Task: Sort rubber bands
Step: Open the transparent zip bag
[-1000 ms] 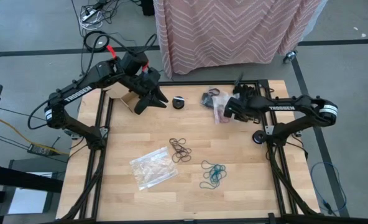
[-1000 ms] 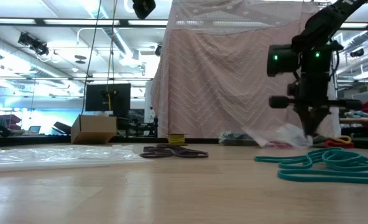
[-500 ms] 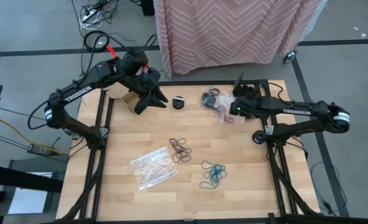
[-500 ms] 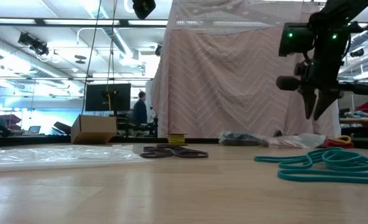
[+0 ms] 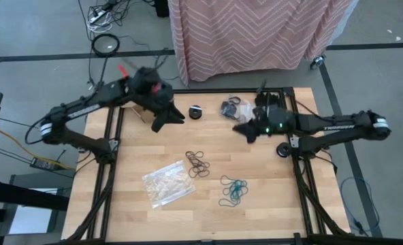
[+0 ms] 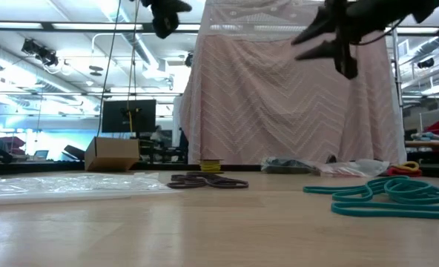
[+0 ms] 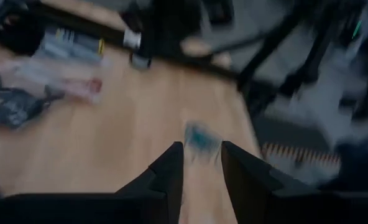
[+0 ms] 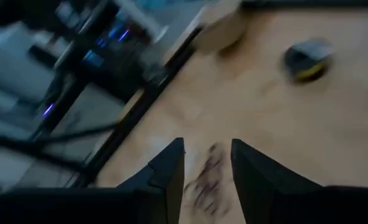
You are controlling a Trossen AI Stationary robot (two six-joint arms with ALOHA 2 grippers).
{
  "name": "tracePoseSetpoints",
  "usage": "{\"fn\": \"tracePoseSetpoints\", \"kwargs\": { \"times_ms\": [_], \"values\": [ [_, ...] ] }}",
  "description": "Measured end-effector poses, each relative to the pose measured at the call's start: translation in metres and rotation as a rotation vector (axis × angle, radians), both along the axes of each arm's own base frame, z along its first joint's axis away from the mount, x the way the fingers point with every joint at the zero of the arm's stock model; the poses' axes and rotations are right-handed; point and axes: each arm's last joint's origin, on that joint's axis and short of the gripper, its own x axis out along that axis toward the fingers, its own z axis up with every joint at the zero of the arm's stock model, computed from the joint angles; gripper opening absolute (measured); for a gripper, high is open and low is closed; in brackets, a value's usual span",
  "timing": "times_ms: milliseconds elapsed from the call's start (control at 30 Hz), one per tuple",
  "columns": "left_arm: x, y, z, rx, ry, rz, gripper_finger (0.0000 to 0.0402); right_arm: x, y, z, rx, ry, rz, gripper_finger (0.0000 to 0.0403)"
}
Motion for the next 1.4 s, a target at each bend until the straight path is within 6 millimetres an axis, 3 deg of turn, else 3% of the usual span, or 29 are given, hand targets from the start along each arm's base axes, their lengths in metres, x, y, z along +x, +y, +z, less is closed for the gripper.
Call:
{"fn": "tracePoseSetpoints", "kwargs": {
  "times_ms": [100,233,433,667,833,1033,1233,1400],
  "values": [
    [-0.013,-0.015,-0.018,-0.089,-0.120,0.085,0.0098,0.006,0.028,-0.006,0.011,0.030,0.101,0.0107],
    [-0.030,-0.037,-0.056,-0.221,-0.137,0.188,0.0081,0.016,0.061,-0.021,0.025,0.085,0.221,0.0097],
    [-0.038,-0.080,-0.115,-0.335,0.001,0.221,0.0076,0.037,0.088,-0.049,0.028,0.153,0.341,0.0088],
    [-0.027,-0.118,-0.159,-0.239,0.158,0.269,0.0076,0.060,0.091,-0.068,0.066,0.127,0.384,0.0087],
    [-0.014,-0.125,-0.191,-0.077,0.291,0.299,0.0076,0.063,0.088,-0.069,0.069,0.118,0.371,0.0087],
    [-0.002,-0.126,-0.228,-0.016,0.439,0.314,0.0076,0.062,0.087,-0.067,0.086,0.112,0.363,0.0086],
    [0.004,-0.128,-0.240,-0.029,0.465,0.296,0.0083,0.062,0.088,-0.066,0.107,0.109,0.358,0.0087],
    [0.004,-0.127,-0.240,-0.024,0.461,0.307,0.0121,0.062,0.089,-0.067,0.108,0.112,0.359,0.0086]
  ]
}}
